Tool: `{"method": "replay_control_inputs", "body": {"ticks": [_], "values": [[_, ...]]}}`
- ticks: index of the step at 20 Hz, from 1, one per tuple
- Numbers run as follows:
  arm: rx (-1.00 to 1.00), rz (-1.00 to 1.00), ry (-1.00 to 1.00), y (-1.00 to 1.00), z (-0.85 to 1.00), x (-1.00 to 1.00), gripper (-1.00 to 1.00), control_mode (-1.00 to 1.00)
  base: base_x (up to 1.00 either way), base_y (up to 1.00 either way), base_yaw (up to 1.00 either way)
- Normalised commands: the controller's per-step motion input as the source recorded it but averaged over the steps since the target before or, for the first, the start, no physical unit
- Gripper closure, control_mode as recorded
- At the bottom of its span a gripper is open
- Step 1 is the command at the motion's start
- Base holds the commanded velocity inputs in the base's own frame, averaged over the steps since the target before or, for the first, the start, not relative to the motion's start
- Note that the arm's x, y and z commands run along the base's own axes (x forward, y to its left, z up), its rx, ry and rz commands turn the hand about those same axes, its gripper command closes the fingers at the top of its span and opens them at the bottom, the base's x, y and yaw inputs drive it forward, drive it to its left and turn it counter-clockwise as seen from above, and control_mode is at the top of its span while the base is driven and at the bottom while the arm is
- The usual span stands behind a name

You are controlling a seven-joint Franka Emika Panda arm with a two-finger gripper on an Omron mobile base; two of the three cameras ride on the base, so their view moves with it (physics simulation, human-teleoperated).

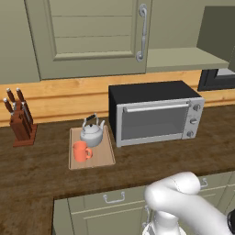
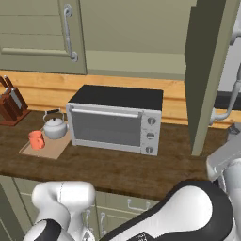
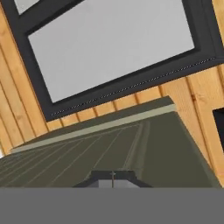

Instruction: Pick the kettle from the counter and place it on the tray. Then pick the mug from the cabinet and place it on the tray. Then close the cabinet doors.

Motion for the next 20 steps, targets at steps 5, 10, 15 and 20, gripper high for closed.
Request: {"method": "replay_control_inputs", "body": {"ticks": [5,10,15,20], "values": [[0.02,0.08,0.23,-0.17,-0.44,0.92,1.0,-1.0,0.0,0.0,0.0],[0.07,0.14,0.15,-0.03,-0.54,0.99,1.0,-1.0,0.0,0.0,0.0],[0.02,0.15,0.01,0.48,-0.05,0.48,1.0,-1.0,0.0,0.0,0.0],[0.0,0.18,0.0,1.0,0.0,0.22,1.0,-1.0,0.0,0.0,0.0]]}}
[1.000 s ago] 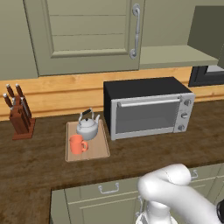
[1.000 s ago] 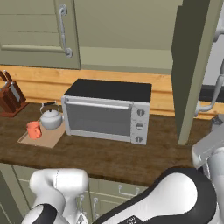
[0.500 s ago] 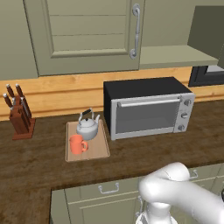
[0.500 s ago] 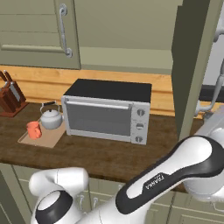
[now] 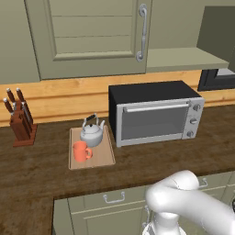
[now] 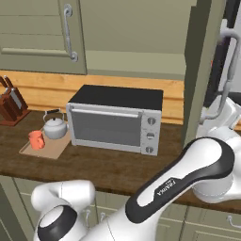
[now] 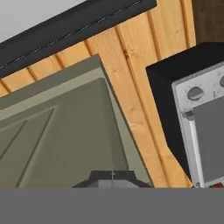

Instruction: Pick the kettle from the counter and place it on the tray. Then pick the mug from the cabinet and place it on the tray. Then close the cabinet doors.

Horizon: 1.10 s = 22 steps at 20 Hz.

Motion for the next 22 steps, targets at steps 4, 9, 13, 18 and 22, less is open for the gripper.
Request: {"method": "replay_control_inputs", "body": {"ticks": [4,9,13,18,22], "values": [[0.0,0.2,-0.08,0.92,0.25,0.01,1.0,-1.0,0.0,0.0,0.0],[0.0,0.11,-0.09,0.26,0.58,-0.02,1.0,-1.0,0.0,0.0,0.0],[0.0,0.0,0.0,-0.04,0.62,0.01,1.0,-1.0,0.0,0.0,0.0],[0.0,0.07,0.09,0.13,0.24,0.52,1.0,-1.0,0.0,0.0,0.0],[0.0,0.27,0.1,0.45,-0.11,0.92,1.0,-1.0,0.0,0.0,0.0]]}}
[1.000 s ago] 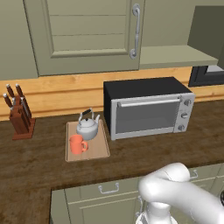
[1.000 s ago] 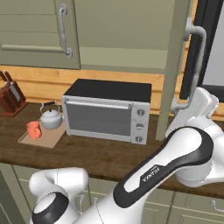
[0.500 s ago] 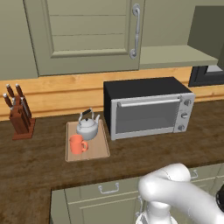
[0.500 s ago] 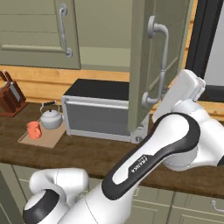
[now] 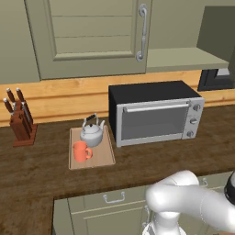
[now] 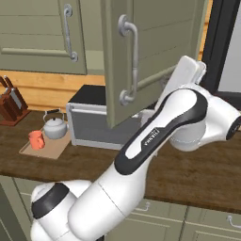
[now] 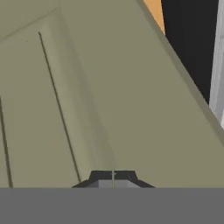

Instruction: Pick the kettle from the counter and place it on the tray. Then pick the mug from the cabinet and place it on the tray. Then close the cabinet doors.

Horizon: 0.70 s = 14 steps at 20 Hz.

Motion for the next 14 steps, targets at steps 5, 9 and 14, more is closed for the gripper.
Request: {"method": "replay_control_inputs", "body": {"ticks": [5,9,14], "values": [[0.0,0.11,0.13,0.42,-0.15,0.87,1.0,-1.0,0.0,0.0,0.0],[0.0,0.0,0.02,0.2,-0.12,0.49,1.0,-1.0,0.0,0.0,0.0],[0.0,-0.02,0.0,0.31,-0.23,0.54,1.0,-1.0,0.0,0.0,0.0]]}}
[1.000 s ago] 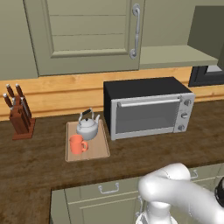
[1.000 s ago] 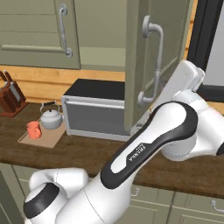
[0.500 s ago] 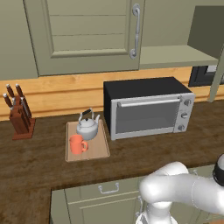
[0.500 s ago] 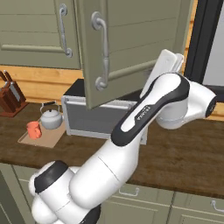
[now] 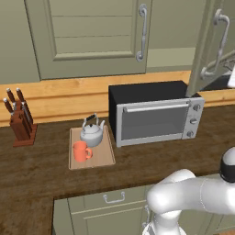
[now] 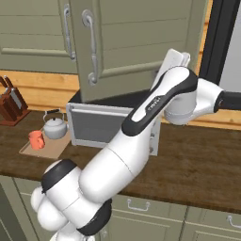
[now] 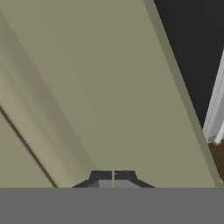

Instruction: Pick the kettle from the counter and place it on the tray. Then pick the mug from the cabinet and place it on the tray. Then close the cabinet doors.

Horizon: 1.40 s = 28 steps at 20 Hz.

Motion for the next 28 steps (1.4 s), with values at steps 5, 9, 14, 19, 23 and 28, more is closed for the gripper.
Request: {"method": "replay_control_inputs", "body": {"ticks": [5,9,14,19,23,28], "values": [[0.0,-0.04,0.0,0.39,-0.28,0.6,1.0,-1.0,0.0,0.0,0.0],[0.0,-0.04,0.0,0.38,-0.24,0.58,1.0,-1.0,0.0,0.0,0.0],[0.0,-0.05,0.0,0.47,-0.19,0.59,1.0,-1.0,0.0,0.0,0.0],[0.0,-0.12,-0.01,0.51,-0.08,0.49,1.0,-1.0,0.0,0.0,0.0],[0.0,-0.22,-0.03,0.5,-0.07,0.57,1.0,-1.0,0.0,0.0,0.0],[0.0,-0.22,-0.01,0.45,-0.15,0.64,1.0,-1.0,0.0,0.0,0.0]]}}
